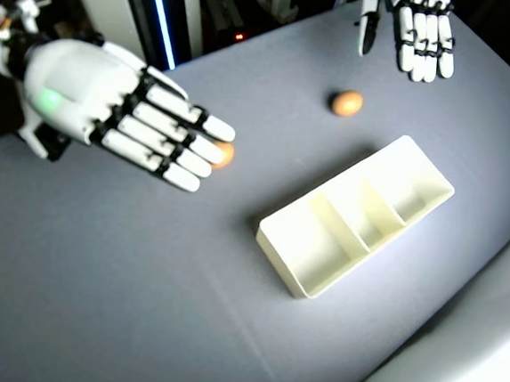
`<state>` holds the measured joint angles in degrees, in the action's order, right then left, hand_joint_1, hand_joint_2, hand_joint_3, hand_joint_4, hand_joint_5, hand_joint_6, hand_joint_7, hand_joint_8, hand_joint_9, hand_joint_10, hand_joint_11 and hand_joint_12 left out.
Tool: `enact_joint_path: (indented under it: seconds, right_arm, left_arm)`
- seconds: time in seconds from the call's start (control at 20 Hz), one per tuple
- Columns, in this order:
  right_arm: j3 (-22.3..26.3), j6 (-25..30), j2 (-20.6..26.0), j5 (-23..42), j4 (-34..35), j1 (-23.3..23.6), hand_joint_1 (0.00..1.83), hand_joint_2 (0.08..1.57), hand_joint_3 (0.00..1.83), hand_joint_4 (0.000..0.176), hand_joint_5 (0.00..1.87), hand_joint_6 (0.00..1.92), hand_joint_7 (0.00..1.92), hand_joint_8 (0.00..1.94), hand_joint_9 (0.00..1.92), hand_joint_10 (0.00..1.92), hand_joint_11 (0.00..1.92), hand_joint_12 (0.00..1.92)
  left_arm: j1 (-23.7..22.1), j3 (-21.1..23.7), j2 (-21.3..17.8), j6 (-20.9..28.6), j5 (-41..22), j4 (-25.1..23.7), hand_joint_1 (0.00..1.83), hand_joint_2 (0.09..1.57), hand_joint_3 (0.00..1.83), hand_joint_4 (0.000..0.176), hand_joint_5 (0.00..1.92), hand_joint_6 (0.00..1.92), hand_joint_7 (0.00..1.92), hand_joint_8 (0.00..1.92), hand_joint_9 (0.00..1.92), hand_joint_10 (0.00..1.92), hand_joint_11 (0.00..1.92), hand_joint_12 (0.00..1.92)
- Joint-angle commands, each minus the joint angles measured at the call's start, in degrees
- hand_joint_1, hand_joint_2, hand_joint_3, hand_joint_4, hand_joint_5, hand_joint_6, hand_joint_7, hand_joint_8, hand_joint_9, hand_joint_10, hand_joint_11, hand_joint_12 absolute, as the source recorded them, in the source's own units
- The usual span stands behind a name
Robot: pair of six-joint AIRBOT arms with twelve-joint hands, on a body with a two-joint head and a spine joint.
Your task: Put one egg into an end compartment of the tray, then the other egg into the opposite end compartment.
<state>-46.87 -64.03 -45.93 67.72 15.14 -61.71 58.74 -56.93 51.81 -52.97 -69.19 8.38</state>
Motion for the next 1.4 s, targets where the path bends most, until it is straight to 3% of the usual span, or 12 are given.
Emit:
enact_joint_path:
  seconds: [0.0,0.2,0.3,0.35,0.4,0.75,0.95,1.0,1.05,1.1,1.2,1.35]
  right_arm:
    - [-0.2,0.0,0.0,7.3,-0.3,0.3,0.29,1.24,0.04,0.0,0.0,0.0,0.0,0.0,0.0,0.0,0.0,0.0]
    - [-0.2,0.0,-0.3,7.3,-0.1,-0.4,0.31,1.26,0.03,0.0,0.0,0.0,0.0,0.0,0.0,0.0,0.0,0.0]
    - [-0.2,0.3,-0.4,7.3,-0.1,-0.6,0.28,1.25,0.03,0.0,0.0,0.0,0.0,0.0,0.0,0.0,0.0,0.0]
    - [-0.2,0.4,-0.4,7.3,-0.1,-0.6,0.27,1.25,0.03,0.0,0.0,0.0,0.0,0.0,0.0,0.0,0.0,0.0]
    - [-0.2,0.5,-0.4,7.3,-0.1,-0.7,0.26,1.26,0.03,0.0,0.0,0.0,0.0,0.0,0.0,0.0,0.0,0.0]
    - [-0.6,2.3,-0.6,7.3,0.3,-1.4,0.29,1.28,0.03,0.0,0.0,0.0,0.0,0.0,0.0,0.0,0.0,0.0]
    - [-0.7,3.3,-0.6,7.9,0.3,-1.9,0.28,1.3,0.03,0.0,0.0,0.0,0.0,0.0,0.0,0.0,0.0,0.0]
    - [-0.8,3.7,-0.6,8.0,0.3,-2.0,0.29,1.3,0.02,0.0,0.0,0.0,0.0,0.0,0.0,0.0,0.0,0.0]
    - [-0.8,3.9,-0.6,8.1,0.3,-2.1,0.29,1.3,0.03,0.0,0.0,0.0,0.0,0.0,0.0,0.0,0.0,0.0]
    - [-0.8,4.0,-0.6,8.2,0.3,-2.1,0.29,1.31,0.03,0.0,0.0,0.0,0.0,0.0,0.0,0.0,0.0,0.0]
    - [-0.8,4.2,-0.6,8.3,0.3,-2.2,0.29,1.32,0.03,0.0,0.0,0.0,0.0,0.0,0.0,0.0,0.0,0.0]
    - [-0.8,4.8,-0.5,8.9,0.3,-2.4,0.27,1.34,0.03,0.0,0.0,0.0,0.0,0.0,0.0,0.0,0.0,0.0]
  left_arm:
    - [-0.6,-0.4,0.4,0.1,-6.2,-0.1,0.69,1.05,0.02,0.124,0.0,0.0,0.0,0.0,0.0,0.0,0.0,0.0]
    - [-0.9,-0.9,0.9,0.4,-4.1,-0.9,0.65,1.05,0.01,0.106,0.0,0.0,0.0,0.0,0.0,0.0,0.0,0.0]
    - [-1.3,-1.2,0.9,1.1,-1.7,-2.3,0.59,1.06,0.02,0.071,0.0,0.0,0.0,0.0,0.0,0.0,0.0,0.0]
    - [-1.6,-1.4,1.0,1.2,-0.6,-2.9,0.61,1.08,0.02,0.07,0.0,0.0,0.0,0.0,0.0,0.0,0.0,0.0]
    - [-2.5,-1.8,1.4,1.3,1.8,-3.8,0.69,1.07,0.02,0.094,0.0,0.0,0.0,0.0,0.0,0.0,0.0,0.0]
    - [-6.4,-6.0,6.2,2.0,12.3,-5.8,0.73,1.12,0.02,0.095,0.16,0.06,0.12,0.04,0.03,0.02,0.02,0.01]
    - [-8.2,-8.1,8.4,2.1,18.0,-7.2,0.69,1.15,0.0,0.059,0.23,0.08,0.29,0.03,0.0,0.53,0.0,1.3]
    - [-8.7,-8.4,8.7,2.0,19.2,-7.9,0.73,1.14,0.0,0.048,0.28,0.1,0.35,0.04,0.0,0.66,0.0,1.33]
    - [-9.0,-8.7,9.0,2.1,19.9,-8.2,0.78,1.14,0.0,0.002,0.37,0.15,0.48,0.08,0.1,0.75,0.0,1.4]
    - [-9.1,-8.7,9.1,2.0,20.4,-8.7,0.82,1.13,0.0,0.0,0.47,0.21,0.61,0.14,0.19,0.92,0.0,1.64]
    - [-9.4,-9.1,9.5,2.0,21.4,-9.0,1.12,1.22,0.01,0.0,0.63,1.18,0.84,1.21,0.51,1.49,0.12,1.91]
    - [-10.5,-9.2,9.6,0.7,22.6,-9.6,1.21,1.24,0.01,0.0,0.76,1.08,0.78,1.62,0.7,1.86,0.33,1.92]
